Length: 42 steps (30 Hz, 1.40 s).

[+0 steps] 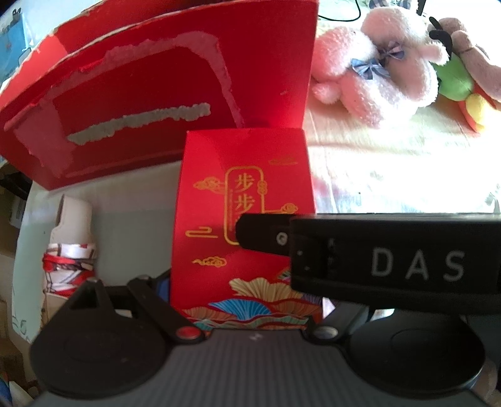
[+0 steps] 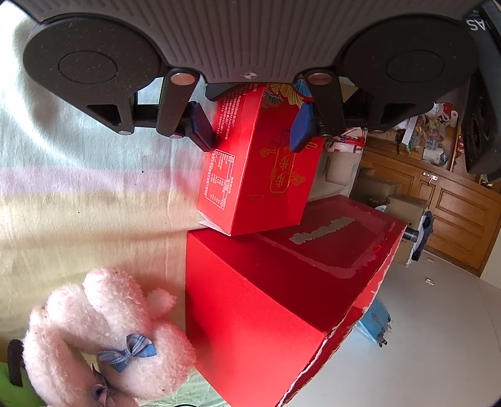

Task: Organize objects
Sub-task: 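Lift the red gift box and carry it over the red box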

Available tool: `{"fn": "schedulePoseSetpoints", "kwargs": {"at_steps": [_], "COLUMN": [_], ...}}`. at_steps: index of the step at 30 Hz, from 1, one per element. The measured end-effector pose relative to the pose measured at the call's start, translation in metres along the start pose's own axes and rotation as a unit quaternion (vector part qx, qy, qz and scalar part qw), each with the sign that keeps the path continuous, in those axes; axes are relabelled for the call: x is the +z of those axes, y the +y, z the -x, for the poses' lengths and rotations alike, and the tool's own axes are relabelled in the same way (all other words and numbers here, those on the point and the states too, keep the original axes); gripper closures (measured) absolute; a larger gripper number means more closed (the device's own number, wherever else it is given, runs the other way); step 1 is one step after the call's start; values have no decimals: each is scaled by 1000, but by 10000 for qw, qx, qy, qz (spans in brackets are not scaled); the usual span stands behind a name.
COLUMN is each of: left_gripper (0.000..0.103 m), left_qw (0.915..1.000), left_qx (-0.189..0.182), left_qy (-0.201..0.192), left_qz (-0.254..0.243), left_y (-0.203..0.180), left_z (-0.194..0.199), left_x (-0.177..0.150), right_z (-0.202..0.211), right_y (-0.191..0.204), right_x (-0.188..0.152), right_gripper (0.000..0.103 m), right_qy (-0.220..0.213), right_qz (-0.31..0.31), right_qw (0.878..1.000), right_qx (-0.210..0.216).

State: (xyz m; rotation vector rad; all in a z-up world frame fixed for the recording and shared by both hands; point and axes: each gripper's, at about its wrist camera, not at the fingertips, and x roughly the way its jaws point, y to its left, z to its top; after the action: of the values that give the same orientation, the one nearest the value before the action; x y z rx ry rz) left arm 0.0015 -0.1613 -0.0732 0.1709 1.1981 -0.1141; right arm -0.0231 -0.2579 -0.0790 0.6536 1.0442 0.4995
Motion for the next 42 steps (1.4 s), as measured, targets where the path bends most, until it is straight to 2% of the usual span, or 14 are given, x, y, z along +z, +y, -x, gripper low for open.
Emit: {"fn": "schedulePoseSetpoints", "kwargs": {"at_steps": [5,8,11,25,36,39,42], "left_gripper": [18,20,22,20,20,20,20], "left_qw": [9997,9990,9978,9872,9669,9597,9514], "left_qx": [-48,-128,-246,-834,-1320,-1477,-1557], "left_qy": [25,68,103,307,230,217,141], "left_qz": [-222,-423,-610,-1326,-2173,-2380,-2654], "left_y": [-4,17,19,23,10,6,12], "left_z": [-1,-8,-8,-16,-8,-4,-4], "left_x": [7,24,28,52,68,76,68], "right_z": [-2,-2,-2,1,23,32,41], "right_y": [-1,0,3,16,26,28,30], "right_x": [4,3,0,-4,-11,-14,-17], "right_gripper": [46,46,46,46,46,46,46], "right_qy": [-10,-64,-158,-356,-633,-766,-917], "right_qz": [-326,-516,-529,-976,-1336,-1433,-1521], "right_qw": [9995,9986,9982,9912,9813,9777,9739], "right_qx": [-53,-119,-219,-818,-1235,-1329,-1415]}}
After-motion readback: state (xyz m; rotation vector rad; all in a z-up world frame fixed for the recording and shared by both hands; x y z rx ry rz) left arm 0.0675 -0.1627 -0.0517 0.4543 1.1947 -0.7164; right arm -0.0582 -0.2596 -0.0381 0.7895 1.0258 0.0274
